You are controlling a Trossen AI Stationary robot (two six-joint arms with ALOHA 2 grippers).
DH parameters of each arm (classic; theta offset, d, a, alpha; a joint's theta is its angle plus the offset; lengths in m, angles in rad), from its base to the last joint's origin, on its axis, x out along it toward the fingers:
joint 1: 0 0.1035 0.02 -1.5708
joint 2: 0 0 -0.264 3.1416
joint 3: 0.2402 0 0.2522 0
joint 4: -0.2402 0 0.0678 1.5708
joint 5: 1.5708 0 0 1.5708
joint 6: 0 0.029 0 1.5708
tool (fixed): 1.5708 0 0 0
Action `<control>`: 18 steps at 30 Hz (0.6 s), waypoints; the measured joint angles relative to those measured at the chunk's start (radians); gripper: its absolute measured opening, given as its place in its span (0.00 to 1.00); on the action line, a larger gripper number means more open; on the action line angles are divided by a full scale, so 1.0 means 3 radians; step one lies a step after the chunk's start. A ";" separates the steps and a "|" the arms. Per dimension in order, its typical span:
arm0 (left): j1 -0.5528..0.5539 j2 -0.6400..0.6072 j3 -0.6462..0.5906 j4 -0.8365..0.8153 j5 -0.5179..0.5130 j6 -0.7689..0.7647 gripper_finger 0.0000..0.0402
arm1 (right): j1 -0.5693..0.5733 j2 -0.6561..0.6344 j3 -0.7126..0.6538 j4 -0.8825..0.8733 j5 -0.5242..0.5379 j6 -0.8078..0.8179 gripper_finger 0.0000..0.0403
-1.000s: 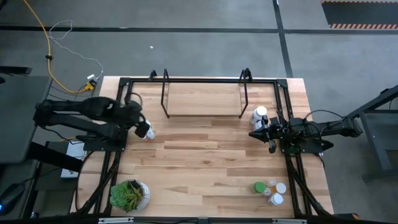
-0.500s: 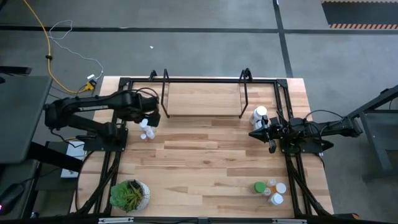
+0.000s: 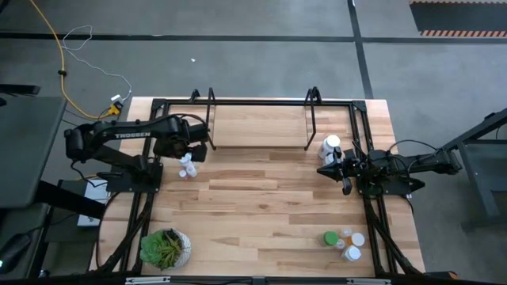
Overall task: Pick and place medicine bottles onto shelf by color
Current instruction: Put the white pill bottle on the shelf
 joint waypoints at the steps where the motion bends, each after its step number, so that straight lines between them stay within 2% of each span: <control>1: 0.0017 0.0000 -0.0030 0.0040 0.0005 -0.0029 0.83 | 0.0000 0.0000 0.0000 0.0000 0.0000 0.0001 0.00; 9: 0.0037 -0.0001 -0.0094 0.0354 -0.0009 -0.0064 0.80 | 0.0000 0.0000 0.0000 -0.0001 -0.0001 0.0001 0.00; 18: 0.0033 -0.0001 -0.0094 0.0300 0.0015 0.0026 0.55 | 0.0000 0.0000 0.0000 0.0000 0.0000 0.0001 0.00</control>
